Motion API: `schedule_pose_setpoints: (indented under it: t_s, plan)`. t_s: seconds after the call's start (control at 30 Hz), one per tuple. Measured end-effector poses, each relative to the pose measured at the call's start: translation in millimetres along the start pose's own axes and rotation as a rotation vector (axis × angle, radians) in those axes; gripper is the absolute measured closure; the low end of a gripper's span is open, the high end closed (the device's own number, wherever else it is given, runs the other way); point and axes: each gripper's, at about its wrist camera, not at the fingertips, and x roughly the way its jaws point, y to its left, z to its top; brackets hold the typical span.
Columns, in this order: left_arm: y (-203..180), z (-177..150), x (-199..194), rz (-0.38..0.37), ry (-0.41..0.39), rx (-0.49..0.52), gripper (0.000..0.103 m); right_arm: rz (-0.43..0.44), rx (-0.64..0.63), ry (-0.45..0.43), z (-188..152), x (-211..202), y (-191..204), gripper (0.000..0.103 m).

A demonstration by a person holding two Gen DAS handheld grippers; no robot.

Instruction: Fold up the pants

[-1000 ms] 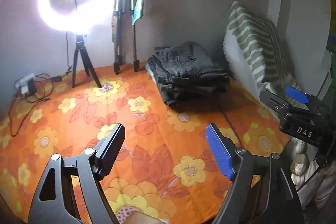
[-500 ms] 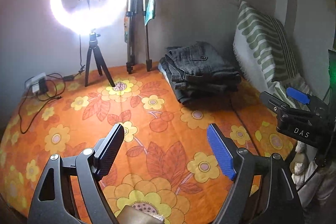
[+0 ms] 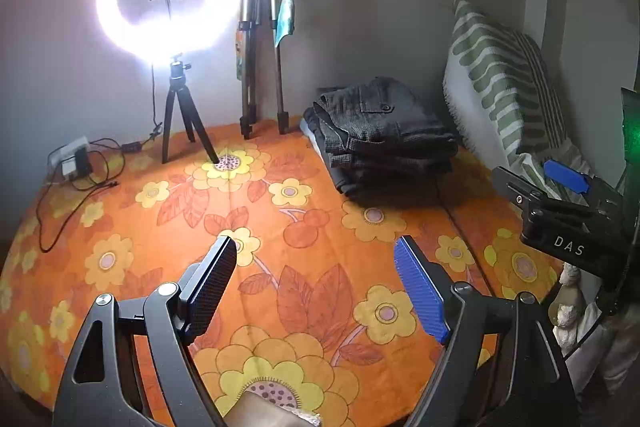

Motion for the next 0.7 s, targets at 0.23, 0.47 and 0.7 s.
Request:
schedule_pose_setpoints:
  t_s: [0.23,0.47,0.7]
  plan:
    - [-0.5,2.5,-5.2,0.005,-0.014,0.006,0.022,-0.002,-0.002,-0.001,0.7,0.6,-0.2,0.001]
    - [1.0,2.6,-6.0,0.005,-0.015,0.006,0.022,-0.003,0.000,-0.002,0.4,0.2,1.0,0.001]
    - [2.5,2.0,-6.9,0.007,-0.009,0.004,0.022,-0.005,-0.002,-0.001,0.7,0.6,1.5,0.001]
